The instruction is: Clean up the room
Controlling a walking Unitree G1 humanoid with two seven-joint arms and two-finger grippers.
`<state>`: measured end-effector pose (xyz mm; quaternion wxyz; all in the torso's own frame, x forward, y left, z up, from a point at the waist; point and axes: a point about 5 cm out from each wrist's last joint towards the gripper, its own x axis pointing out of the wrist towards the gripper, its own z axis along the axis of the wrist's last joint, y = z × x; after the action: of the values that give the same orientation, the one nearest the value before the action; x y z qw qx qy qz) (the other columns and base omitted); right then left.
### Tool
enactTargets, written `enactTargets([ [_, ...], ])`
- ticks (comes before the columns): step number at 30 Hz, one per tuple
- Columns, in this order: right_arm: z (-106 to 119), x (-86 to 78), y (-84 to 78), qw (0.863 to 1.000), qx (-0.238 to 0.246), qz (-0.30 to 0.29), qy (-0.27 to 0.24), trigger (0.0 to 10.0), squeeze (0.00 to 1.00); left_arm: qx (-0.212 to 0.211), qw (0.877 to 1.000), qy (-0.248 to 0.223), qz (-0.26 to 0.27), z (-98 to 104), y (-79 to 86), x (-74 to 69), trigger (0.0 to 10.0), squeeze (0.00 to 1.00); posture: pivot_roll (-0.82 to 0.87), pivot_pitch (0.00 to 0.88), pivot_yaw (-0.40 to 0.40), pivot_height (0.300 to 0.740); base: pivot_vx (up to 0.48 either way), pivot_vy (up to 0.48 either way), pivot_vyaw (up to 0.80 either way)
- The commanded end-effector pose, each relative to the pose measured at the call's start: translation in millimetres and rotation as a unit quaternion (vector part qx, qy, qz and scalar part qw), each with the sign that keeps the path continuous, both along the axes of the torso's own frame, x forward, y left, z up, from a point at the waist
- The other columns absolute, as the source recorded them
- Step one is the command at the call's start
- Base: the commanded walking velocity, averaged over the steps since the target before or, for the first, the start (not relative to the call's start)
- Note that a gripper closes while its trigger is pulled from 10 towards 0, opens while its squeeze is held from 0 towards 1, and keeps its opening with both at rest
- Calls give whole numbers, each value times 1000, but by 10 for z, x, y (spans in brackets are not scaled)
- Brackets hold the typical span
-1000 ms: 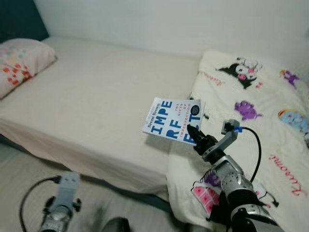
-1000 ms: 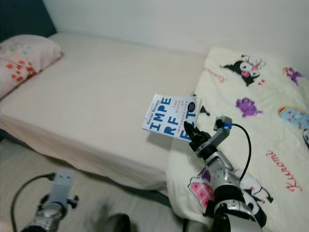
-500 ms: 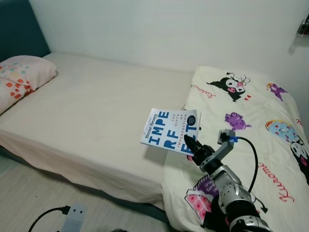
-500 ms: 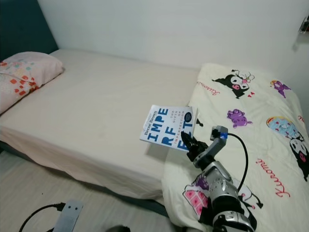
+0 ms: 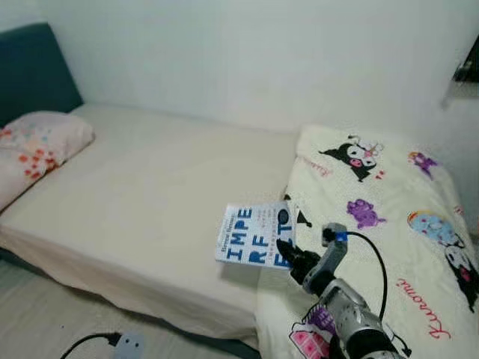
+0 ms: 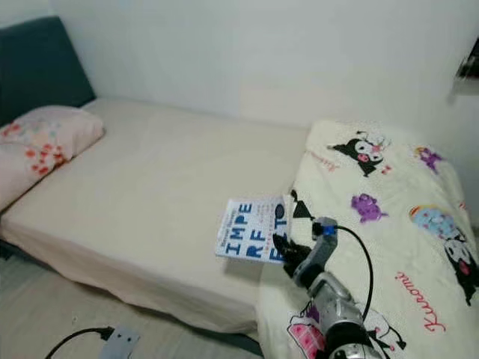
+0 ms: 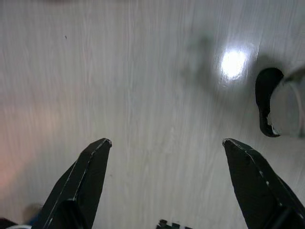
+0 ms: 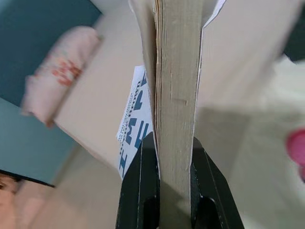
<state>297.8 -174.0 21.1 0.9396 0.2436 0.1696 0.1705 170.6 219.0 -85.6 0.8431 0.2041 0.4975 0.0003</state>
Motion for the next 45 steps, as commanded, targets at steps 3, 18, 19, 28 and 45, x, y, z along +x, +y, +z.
enactTargets([
  [3, -50, -45, -24, 1000, -18, -4, 3, 0, 0, -1, 1000, 4, -3, 0, -11, 7, 10000, 0, 9, 0, 8, 723, 0, 0, 0],
  [18, -520, -522, -349, 985, -113, -54, 117, 10000, 0, 0, 1000, 20, 15, -27, 41, -75, 10000, 0, 10, 0, 1, 740, 0, 29, 245],
  [19, -520, -522, -349, 985, -113, -54, 117, 10000, 0, 0, 1000, 20, 15, -27, 41, -75, 10000, 0, 10, 0, 1, 740, 0, 428, 800],
  [28, -376, -364, -292, 992, -96, -47, 67, 10000, 0, 0, 1000, 17, 7, -22, 34, -59, 10000, 0, 9, 0, 7, 740, -27, 188, 800],
  [45, -206, -175, -159, 997, -75, -28, 14, 10000, 0, -4, 1000, 10, 0, 3, 50, -12, 10000, 0, 15, 0, 6, 740, 45, 0, 794],
])
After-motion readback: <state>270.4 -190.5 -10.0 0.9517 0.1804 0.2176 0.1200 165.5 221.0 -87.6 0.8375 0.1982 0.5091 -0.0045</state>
